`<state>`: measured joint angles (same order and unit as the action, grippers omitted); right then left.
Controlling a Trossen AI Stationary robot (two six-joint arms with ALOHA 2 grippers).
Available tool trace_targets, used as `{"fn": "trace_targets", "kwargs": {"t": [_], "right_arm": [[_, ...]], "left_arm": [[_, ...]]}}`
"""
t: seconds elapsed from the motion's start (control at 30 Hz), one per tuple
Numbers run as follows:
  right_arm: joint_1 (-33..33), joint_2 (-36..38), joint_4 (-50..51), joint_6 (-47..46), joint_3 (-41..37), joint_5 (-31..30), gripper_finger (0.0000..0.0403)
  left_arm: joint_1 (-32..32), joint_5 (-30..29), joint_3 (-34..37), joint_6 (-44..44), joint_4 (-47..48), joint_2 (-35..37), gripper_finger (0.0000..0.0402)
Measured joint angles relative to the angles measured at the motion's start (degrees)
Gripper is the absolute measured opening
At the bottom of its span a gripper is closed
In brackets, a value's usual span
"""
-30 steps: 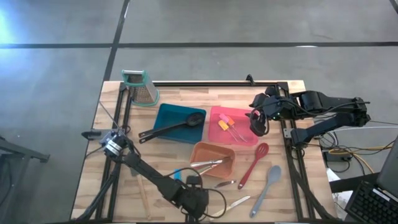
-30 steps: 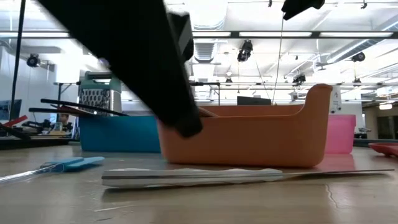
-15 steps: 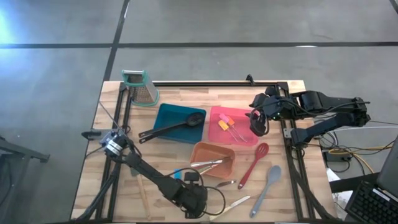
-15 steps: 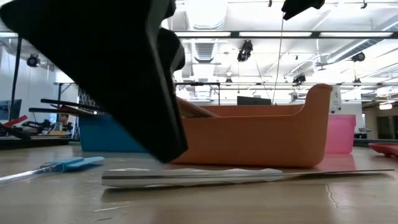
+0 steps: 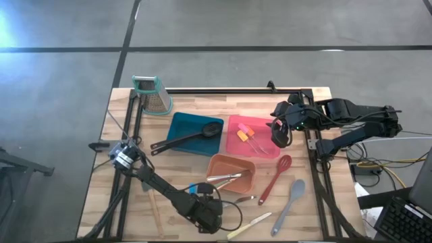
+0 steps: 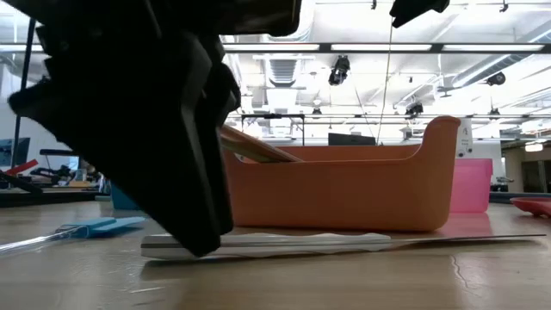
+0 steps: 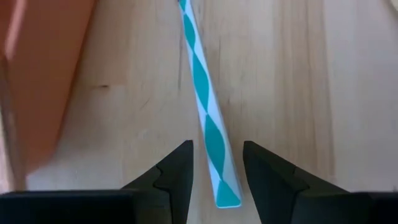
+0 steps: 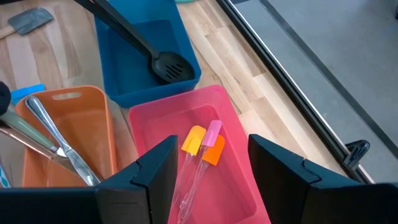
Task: Pick & Place Kitchen Items
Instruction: Put the blue knife into the orange bin
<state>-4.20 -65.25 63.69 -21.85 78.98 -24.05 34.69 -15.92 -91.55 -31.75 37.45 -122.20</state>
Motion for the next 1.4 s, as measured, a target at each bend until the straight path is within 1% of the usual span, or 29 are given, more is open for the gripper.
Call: {"fn": "trace_targets", "kwargs": {"t": [0.2, 0.33, 0.43, 0.57, 0.6, 0.93, 1.1, 1.23, 1.33, 1.4], "right_arm": [[0.0, 0.0, 0.0, 0.0, 0.0, 0.0, 0.0187], [0.0, 0.0, 0.0, 0.0, 0.0, 0.0, 0.0187], [0.0, 0.0, -0.1, 0.0, 0.0, 0.0, 0.0187], [0.0, 0.0, -0.1, 0.0, 0.0, 0.0, 0.0187], [0.0, 0.0, -0.2, 0.0, 0.0, 0.0, 0.0187], [0.0, 0.0, -0.2, 0.0, 0.0, 0.0, 0.0187], [0.0, 0.0, -0.2, 0.1, 0.0, 0.0, 0.0187], [0.0, 0.0, -0.2, 0.9, 0.0, 0.0, 0.0187], [0.0, 0.0, -0.2, 1.1, 0.0, 0.0, 0.0187], [0.0, 0.0, -0.2, 1.1, 0.0, 0.0, 0.0187]], "left_arm": [[-0.1, 0.0, 1.2, 0.0, -0.2, 0.0, 0.0143], [-0.1, 1.7, 2.6, -0.4, -1.2, 0.2, 0.013], [-0.1, 2.2, 3.0, -1.3, -1.5, 0.3, 0.0105], [-0.1, 2.5, 2.7, -1.4, -1.3, 0.3, 0.0051], [-0.1, 2.7, 2.5, -1.4, -1.0, 0.3, 0.0045], [-0.2, 4.0, 0.5, 0.7, -0.3, 0.1, 0.0045], [-0.3, 4.6, -3.4, 0.7, 0.9, 0.4, 0.0045], [-0.3, 4.9, -7.9, 0.7, 5.7, 0.5, 0.0045], [-0.6, 5.6, -11.9, 0.6, 11.5, 1.2, 0.0045], [-0.8, 6.1, -14.0, -0.9, 15.6, 2.2, 0.0045]]}}
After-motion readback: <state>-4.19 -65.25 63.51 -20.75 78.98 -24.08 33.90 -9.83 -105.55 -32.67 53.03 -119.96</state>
